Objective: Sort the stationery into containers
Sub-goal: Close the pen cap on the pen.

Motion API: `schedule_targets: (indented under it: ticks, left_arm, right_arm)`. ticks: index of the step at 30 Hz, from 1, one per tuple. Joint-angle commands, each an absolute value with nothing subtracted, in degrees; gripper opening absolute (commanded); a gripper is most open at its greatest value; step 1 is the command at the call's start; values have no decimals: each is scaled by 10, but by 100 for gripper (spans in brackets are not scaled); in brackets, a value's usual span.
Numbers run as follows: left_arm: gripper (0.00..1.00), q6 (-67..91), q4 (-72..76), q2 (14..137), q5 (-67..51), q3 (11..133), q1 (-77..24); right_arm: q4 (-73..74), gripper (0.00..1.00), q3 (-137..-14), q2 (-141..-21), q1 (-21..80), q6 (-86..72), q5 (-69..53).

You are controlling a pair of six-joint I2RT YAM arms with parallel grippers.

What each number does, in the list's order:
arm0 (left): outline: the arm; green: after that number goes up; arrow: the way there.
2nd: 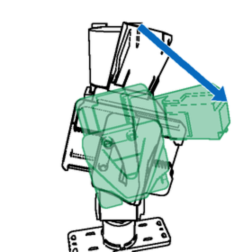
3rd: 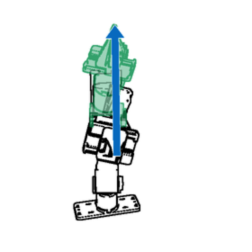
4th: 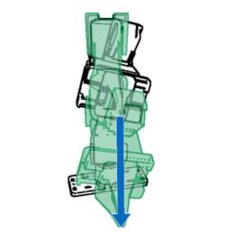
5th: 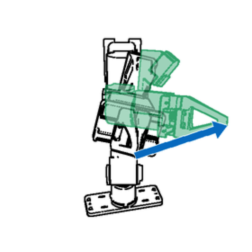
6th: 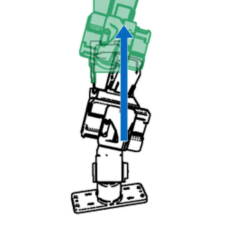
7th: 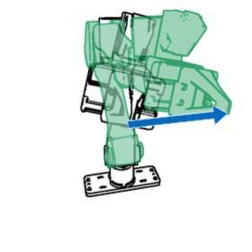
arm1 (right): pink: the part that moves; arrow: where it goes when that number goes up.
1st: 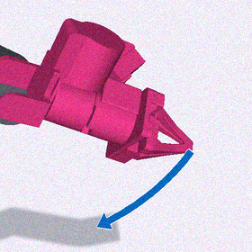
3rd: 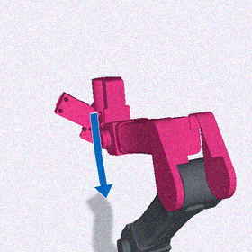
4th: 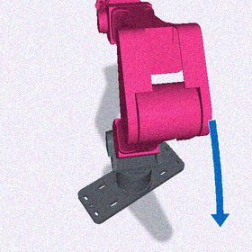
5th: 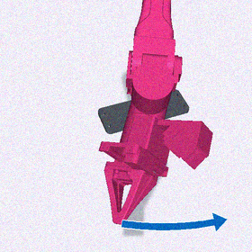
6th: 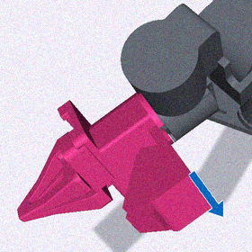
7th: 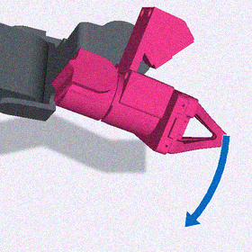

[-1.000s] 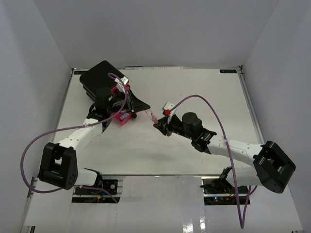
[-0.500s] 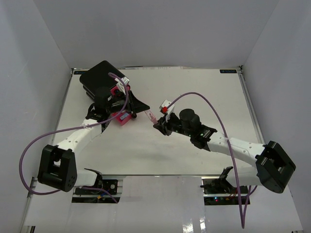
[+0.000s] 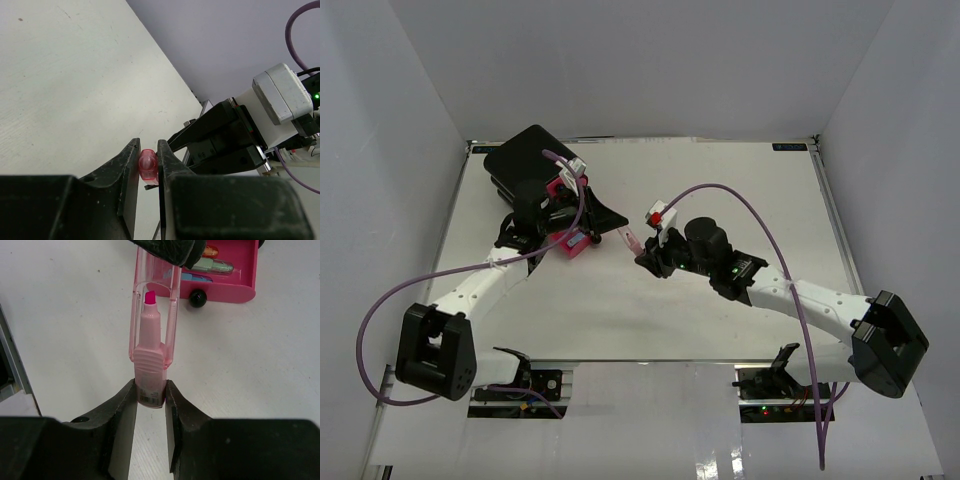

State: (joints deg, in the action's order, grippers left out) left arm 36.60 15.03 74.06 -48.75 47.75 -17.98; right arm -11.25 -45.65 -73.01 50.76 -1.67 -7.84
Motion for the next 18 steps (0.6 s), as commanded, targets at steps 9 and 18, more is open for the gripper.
schedule_targets:
  ticks: [9,18]
  left_arm:
    - [27,323,120,715,-476,482,-198]
    - [27,332,117,716,-476,468,-221]
  right_arm:
    - [-122,18,-505,-715,510,-46,-82]
    - [-146,18,-507,-706,510,-44,-76]
